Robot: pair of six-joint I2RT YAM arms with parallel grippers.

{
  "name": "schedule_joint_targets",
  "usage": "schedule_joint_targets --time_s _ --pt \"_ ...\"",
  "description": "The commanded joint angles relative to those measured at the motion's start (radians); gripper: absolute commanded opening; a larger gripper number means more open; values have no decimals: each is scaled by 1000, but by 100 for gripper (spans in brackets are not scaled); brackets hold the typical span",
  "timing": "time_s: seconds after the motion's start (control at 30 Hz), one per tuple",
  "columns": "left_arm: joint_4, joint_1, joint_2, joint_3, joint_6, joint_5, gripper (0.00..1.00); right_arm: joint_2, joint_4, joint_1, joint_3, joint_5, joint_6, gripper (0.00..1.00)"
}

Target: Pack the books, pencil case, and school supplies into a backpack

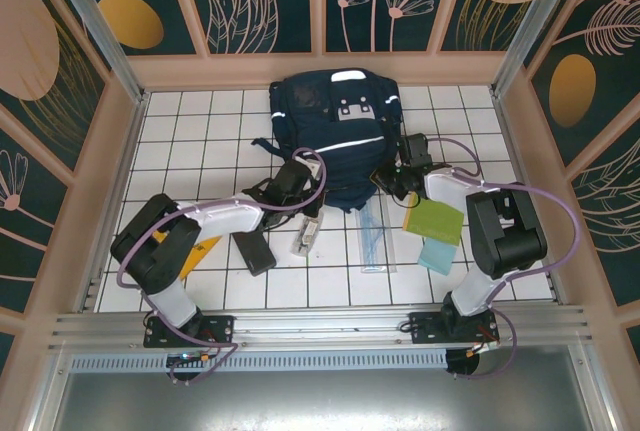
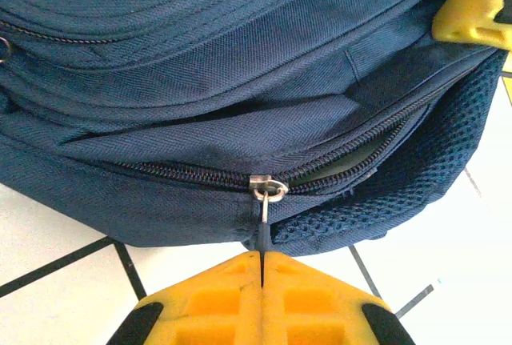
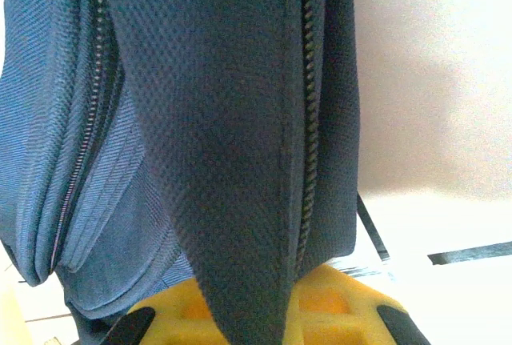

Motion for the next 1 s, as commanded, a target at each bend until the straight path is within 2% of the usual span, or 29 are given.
schedule_joint_targets --time_s 0.0,0.13,0.33,0.63,0.7,0.8,0.83,0.97 --pt "-68 2 51 23 24 1 0 6 57 -3 48 22 -38 0" --pt "-77 1 85 60 26 12 17 6 59 -4 50 16 -44 0" --pt "-83 1 121 98 35 -8 24 -1 46 -5 52 20 -57 0" --pt "-56 1 135 120 56 -94 36 -12 51 -3 50 13 -66 0" --pt "-52 3 143 135 61 -107 27 -11 52 -5 47 8 -66 0" --pt "-55 6 146 151 72 -114 3 -13 48 -4 41 5 -69 0" --pt "-59 8 141 152 74 -121 0 -16 46 -4 37 10 -72 0" --pt "-92 22 107 129 77 -131 0 -24 11 -12 37 41 -104 0"
